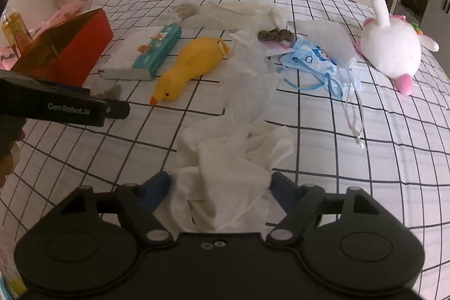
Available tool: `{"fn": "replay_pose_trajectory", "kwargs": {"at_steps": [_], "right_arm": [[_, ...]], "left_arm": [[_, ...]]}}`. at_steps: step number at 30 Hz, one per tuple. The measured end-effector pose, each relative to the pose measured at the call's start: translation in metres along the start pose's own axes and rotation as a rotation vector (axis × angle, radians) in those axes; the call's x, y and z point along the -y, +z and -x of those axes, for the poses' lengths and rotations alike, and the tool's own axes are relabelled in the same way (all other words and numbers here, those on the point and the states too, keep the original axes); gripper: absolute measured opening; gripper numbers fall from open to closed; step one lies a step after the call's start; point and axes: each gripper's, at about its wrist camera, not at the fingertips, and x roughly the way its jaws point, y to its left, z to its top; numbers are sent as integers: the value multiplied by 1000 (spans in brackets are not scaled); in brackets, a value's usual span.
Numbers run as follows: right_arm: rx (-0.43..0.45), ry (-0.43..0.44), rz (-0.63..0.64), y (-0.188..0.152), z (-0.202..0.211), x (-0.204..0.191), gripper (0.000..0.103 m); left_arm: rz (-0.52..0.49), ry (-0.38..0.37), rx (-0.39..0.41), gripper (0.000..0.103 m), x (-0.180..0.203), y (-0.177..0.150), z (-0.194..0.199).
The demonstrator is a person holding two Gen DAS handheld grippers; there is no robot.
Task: Organize soft objects
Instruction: 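Close left tool on the tea bag while right tool grasps the white tissue, then carry the tea bag with left tool while right tool carries tissue to the red tin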
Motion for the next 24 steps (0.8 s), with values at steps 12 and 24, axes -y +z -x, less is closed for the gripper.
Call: {"fn": "replay_pose_trajectory", "kwargs": {"at_steps": [12, 24], "right_arm": [[19, -1, 9, -4, 11, -1, 28], [105, 62, -29, -8, 51, -10, 9]], "left_arm": [[-11, -2, 16, 27, -3, -1, 5], [-14, -31, 60, 20, -14, -8, 25]]}}
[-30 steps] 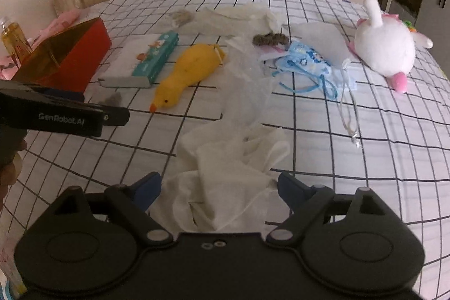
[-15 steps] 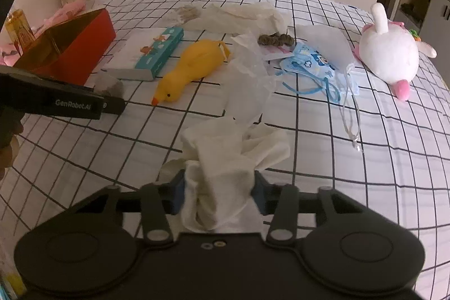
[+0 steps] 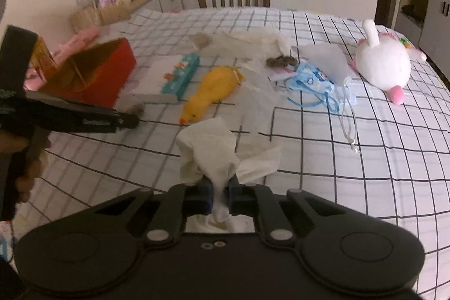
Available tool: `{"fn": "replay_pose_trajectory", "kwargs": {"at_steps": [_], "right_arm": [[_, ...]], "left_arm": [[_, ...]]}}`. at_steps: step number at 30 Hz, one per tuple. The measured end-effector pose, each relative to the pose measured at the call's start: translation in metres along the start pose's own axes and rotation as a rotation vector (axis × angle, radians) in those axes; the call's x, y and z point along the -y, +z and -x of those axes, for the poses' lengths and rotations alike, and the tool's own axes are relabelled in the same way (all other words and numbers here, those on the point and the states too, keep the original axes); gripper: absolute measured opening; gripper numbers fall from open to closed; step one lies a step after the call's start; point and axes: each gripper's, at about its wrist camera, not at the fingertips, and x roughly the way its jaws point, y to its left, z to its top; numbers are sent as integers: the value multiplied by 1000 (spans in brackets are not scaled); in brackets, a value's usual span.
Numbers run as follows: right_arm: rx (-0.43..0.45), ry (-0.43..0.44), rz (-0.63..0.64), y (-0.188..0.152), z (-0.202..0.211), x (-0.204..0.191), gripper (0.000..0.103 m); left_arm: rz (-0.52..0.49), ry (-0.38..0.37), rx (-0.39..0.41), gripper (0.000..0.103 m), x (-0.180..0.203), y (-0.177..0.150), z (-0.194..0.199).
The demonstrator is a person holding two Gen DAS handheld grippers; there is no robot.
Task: Organize soft objects
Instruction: 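Carry the tea bag with left tool while right tool carries tissue to the red tin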
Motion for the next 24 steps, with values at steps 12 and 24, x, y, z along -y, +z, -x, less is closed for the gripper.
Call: {"fn": "replay_pose_trajectory", "kwargs": {"at_steps": [12, 24], "right_arm": [[98, 107, 65, 31, 40, -34, 9], [147, 262, 160, 94, 36, -83, 9]], "left_arm": [[4, -9, 68, 20, -14, 1, 56], [83, 67, 143, 20, -63, 13, 103]]}}
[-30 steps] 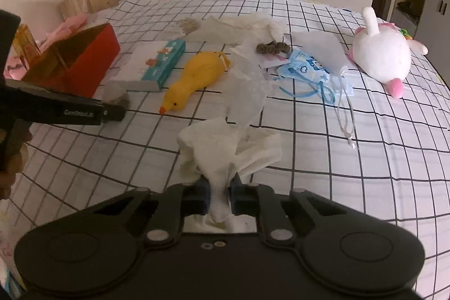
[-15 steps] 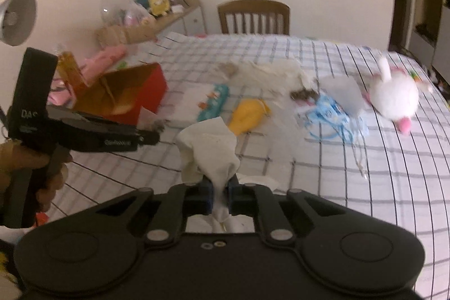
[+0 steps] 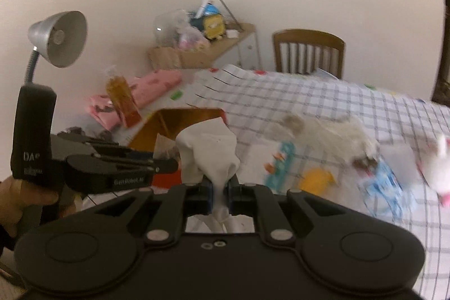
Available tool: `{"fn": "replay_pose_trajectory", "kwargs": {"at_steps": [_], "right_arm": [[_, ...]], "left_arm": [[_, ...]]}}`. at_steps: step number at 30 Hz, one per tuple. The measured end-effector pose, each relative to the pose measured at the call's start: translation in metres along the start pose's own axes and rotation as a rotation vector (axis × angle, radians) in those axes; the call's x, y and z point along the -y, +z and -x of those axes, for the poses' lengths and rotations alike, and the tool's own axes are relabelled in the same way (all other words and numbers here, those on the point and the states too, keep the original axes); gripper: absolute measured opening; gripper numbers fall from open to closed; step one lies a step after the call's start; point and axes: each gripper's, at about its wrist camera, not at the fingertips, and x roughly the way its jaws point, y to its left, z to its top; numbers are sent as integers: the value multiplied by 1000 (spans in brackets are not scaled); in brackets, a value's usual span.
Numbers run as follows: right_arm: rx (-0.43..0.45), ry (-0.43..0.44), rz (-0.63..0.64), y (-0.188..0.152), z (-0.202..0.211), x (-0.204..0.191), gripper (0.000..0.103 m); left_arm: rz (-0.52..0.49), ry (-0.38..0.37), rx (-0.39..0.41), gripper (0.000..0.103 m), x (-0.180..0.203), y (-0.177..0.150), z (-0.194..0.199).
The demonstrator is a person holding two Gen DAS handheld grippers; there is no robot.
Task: Organize soft objects
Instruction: 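Carry the tea bag with left tool while right tool carries tissue to the red tin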
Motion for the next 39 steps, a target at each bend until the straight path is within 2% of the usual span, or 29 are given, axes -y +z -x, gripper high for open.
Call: {"fn": "replay_pose_trajectory", "kwargs": {"at_steps": [13, 21, 27, 34, 39], "right_arm": [[18, 124, 114, 57, -58, -47, 9], [29, 163, 81, 80, -106, -47, 9], [-25, 161, 62, 81, -149, -41, 9], [-126, 130, 52, 72, -191, -40, 9], [-199, 109, 69, 62, -210, -38, 10]], "left_arm": [[58, 115, 14, 20, -72, 29, -4], [74, 149, -7, 20, -106, 48, -28], [59, 153, -38, 20, -111, 51, -52], [136, 135, -133, 20, -124, 51, -88], [134, 151, -186, 20, -126, 49, -109]]}}
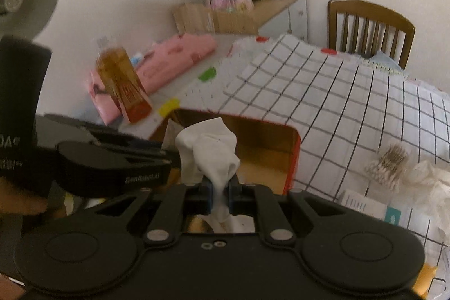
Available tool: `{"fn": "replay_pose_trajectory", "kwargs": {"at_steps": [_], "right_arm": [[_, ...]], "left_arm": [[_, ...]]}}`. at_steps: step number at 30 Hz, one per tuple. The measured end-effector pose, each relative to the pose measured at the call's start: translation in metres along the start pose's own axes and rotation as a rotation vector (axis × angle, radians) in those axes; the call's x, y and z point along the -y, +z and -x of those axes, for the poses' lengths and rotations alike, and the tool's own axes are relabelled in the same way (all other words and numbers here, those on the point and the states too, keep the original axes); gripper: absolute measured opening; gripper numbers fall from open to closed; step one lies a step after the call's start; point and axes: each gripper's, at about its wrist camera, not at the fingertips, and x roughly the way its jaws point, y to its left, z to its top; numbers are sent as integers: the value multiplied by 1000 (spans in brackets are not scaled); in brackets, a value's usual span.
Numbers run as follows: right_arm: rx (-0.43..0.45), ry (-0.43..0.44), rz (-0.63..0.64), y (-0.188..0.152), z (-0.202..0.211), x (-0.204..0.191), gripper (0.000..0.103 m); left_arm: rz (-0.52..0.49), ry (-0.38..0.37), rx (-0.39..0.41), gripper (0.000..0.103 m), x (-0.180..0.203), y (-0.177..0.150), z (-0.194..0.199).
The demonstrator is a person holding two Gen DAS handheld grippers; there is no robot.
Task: Organize soft objects
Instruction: 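Carry the tea bag with left tool while right tool carries tissue to the red tin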
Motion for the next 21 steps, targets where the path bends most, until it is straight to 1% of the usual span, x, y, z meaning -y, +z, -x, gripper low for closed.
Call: {"fn": "replay_pose_trajectory", "kwargs": {"at_steps": [4, 7, 10, 15, 21], "right_arm": [[-45, -15, -4, -3, -11, 4, 10], [-72, -17, 8, -5, -17, 6, 12], [-95, -20, 18, -7, -21, 6, 15], [-109, -18, 39, -11, -22, 6, 19], [-113, -2, 19, -11, -21, 10, 26]], "left_arm": [[-9, 2, -37, 20, 5, 1, -13], [-38, -9, -62, 20, 11, 2, -21], [-42, -23, -77, 20, 15, 2, -26], [-28, -41, -96, 20, 18, 4, -31], [-17, -50, -107, 21, 18, 2, -35]]}}
